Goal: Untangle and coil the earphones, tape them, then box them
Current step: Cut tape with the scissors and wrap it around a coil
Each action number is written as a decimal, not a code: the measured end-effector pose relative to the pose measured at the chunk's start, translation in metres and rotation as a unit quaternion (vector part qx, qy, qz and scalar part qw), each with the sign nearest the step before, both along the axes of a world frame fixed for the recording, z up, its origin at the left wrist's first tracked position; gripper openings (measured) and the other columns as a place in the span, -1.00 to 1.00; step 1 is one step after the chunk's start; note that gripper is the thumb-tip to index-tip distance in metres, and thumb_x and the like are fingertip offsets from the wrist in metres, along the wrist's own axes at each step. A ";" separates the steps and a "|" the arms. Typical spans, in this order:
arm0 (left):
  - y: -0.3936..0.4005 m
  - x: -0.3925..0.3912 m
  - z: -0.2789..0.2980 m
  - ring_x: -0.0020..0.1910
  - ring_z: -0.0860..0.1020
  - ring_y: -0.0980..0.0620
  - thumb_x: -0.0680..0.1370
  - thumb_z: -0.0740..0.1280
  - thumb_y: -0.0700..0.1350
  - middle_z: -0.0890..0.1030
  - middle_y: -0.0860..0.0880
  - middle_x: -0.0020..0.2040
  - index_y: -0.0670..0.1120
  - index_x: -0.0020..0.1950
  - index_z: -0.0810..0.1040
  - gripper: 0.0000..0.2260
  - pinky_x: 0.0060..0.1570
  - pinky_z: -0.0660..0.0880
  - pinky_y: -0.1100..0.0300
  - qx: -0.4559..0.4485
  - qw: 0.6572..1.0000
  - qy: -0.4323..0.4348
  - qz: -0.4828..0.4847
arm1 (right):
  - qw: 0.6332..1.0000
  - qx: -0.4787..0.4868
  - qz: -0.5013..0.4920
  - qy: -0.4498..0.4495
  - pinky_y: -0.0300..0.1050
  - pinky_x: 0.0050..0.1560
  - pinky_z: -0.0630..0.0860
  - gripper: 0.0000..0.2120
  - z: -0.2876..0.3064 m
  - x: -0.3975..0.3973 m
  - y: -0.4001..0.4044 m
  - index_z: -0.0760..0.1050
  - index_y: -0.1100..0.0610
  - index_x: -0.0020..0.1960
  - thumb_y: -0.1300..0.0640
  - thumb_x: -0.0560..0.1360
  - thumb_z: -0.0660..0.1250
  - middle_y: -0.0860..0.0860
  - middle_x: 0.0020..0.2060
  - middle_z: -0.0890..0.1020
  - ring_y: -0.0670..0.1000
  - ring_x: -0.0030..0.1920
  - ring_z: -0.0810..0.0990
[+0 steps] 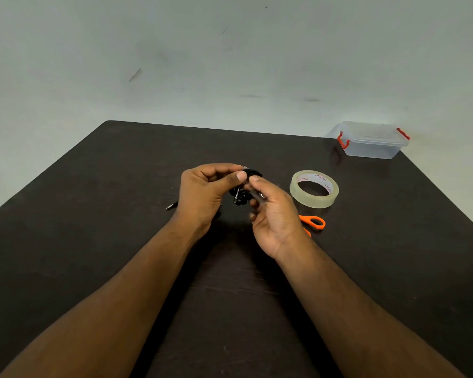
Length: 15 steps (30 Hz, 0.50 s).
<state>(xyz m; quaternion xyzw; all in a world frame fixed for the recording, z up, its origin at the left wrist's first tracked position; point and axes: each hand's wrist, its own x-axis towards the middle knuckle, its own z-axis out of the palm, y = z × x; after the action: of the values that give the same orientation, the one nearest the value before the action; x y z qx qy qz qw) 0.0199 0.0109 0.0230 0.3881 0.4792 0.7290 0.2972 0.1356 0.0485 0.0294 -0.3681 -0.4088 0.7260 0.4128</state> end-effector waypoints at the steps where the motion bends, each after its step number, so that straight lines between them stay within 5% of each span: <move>1: 0.000 0.001 0.000 -0.11 0.69 0.02 0.42 0.47 -0.35 0.72 -0.06 -0.16 -0.25 -0.03 0.67 -0.86 -0.08 0.59 0.21 0.006 0.999 0.038 0.021 | 1.000 0.000 -0.002 -0.003 -0.14 -0.19 0.26 -0.83 0.000 0.000 0.000 0.64 0.01 -0.28 0.13 0.47 0.37 -0.13 -0.31 0.64 -0.10 -0.19 0.45; 4: 0.000 0.003 -0.002 -0.15 0.68 0.16 0.44 0.48 -0.31 0.70 0.12 -0.19 -0.15 -0.01 0.68 -0.84 -0.13 0.56 0.34 0.020 0.983 0.167 0.078 | 1.000 -0.005 -0.001 -0.010 -0.15 -0.23 0.27 -0.84 -0.002 -0.001 0.001 0.66 0.01 -0.29 0.13 0.46 0.38 -0.12 -0.31 0.65 -0.09 -0.19 0.45; 11: 0.001 -0.013 -0.008 -0.13 0.67 0.18 0.45 0.48 -0.25 0.68 0.07 -0.13 -0.15 -0.01 0.70 -0.87 -0.09 0.58 0.31 0.046 0.934 0.338 0.108 | 0.999 -0.019 -0.012 -0.048 -0.20 -0.33 0.26 -0.96 0.000 0.001 0.002 0.63 0.05 -0.20 0.14 0.39 0.48 -0.06 -0.26 0.70 -0.13 -0.30 0.41; 15: 0.003 -0.022 -0.009 -0.12 0.67 0.12 0.44 0.48 -0.28 0.69 0.00 -0.12 -0.20 -0.03 0.70 -0.87 -0.08 0.57 0.32 0.064 0.915 0.389 0.088 | 0.998 -0.052 -0.030 -0.021 -0.21 -0.44 0.23 -0.67 0.003 0.004 0.006 0.34 -0.01 -0.19 0.22 0.36 0.51 0.03 -0.28 0.71 -0.12 -0.40 0.39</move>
<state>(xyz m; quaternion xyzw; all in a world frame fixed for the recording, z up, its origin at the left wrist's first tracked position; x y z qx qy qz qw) -0.0024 0.0138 0.0145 0.6154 0.5415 0.5728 -0.0032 0.1393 0.0544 0.0320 -0.4162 -0.3674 0.7260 0.4060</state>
